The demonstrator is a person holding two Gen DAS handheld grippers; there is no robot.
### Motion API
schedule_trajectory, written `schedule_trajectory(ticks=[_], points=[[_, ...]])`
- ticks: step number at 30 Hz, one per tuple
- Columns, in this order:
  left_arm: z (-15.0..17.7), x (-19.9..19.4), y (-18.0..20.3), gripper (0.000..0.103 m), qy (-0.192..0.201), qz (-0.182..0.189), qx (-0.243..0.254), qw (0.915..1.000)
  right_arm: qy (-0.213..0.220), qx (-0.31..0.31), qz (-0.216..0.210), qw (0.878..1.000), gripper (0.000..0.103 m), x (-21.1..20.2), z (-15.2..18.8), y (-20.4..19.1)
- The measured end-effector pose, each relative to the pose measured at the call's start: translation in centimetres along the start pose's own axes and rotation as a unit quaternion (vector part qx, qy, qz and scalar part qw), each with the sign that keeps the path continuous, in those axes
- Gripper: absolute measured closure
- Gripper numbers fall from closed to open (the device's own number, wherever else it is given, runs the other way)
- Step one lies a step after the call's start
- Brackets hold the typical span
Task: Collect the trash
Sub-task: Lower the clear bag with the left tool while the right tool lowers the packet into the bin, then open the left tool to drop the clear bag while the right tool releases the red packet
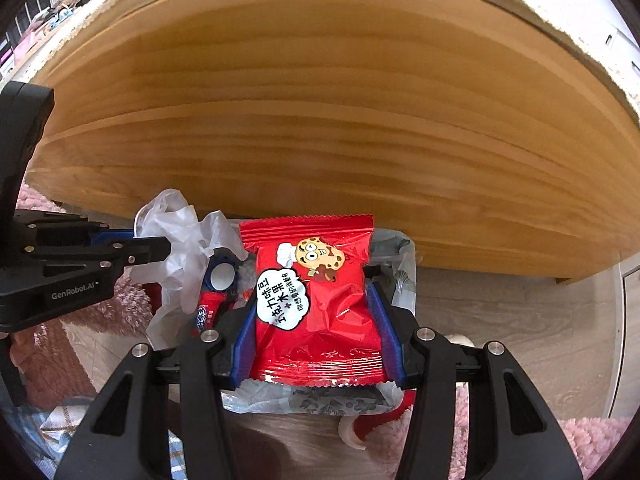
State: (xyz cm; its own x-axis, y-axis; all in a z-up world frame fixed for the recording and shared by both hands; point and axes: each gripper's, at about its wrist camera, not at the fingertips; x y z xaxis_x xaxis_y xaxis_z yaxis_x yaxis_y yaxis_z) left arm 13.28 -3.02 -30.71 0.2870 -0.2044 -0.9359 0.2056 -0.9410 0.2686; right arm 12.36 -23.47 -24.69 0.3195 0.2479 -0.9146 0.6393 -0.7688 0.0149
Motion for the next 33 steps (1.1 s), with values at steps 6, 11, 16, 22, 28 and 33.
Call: schedule_trajectory(ticks=[6, 11, 16, 22, 28, 33], points=[[0.3, 1.2, -1.0, 0.092, -0.016, -0.004, -0.012, 0.9998, -0.021, -0.006, -0.002, 1.000, 0.053, 0.3, -0.1, 0.1], [0.3, 1.6, -1.8, 0.092, -0.023, 0.001, -0.027, 0.9994, -0.040, 0.005, -0.007, 0.999, 0.053, 1.1, 0.4, 1.1], [0.1, 2.6, -2.0, 0.092, -0.038, 0.007, -0.033, 0.9987, -0.068, 0.035, -0.016, 0.997, 0.053, 1.9, 0.7, 2.0], [-0.2, 4.3, -1.2, 0.092, -0.054, 0.002, -0.026, 0.9982, -0.096, 0.055, -0.024, 0.994, 0.053, 3.7, 0.6, 2.3], [-0.4, 5.9, -0.6, 0.092, -0.067, -0.004, -0.016, 0.9976, -0.118, 0.051, -0.021, 0.991, 0.053, 5.5, -0.1, 2.3], [-0.4, 6.8, 0.0, 0.092, -0.073, -0.011, 0.000, 0.9973, -0.128, 0.048, -0.019, 0.990, 0.053, 6.4, -0.7, 2.3]])
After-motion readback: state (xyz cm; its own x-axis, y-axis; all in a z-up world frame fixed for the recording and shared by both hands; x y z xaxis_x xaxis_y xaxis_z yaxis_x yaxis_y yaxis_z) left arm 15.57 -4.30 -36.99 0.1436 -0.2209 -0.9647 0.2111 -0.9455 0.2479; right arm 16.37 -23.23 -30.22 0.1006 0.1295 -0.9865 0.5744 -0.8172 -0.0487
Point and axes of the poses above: each gripper's, at about its wrist camera, not at the fingertips, and x roughly the way its jaws point, y to its right, z to its underside, and after that the axes turned 7 degrees about -x, right-handed
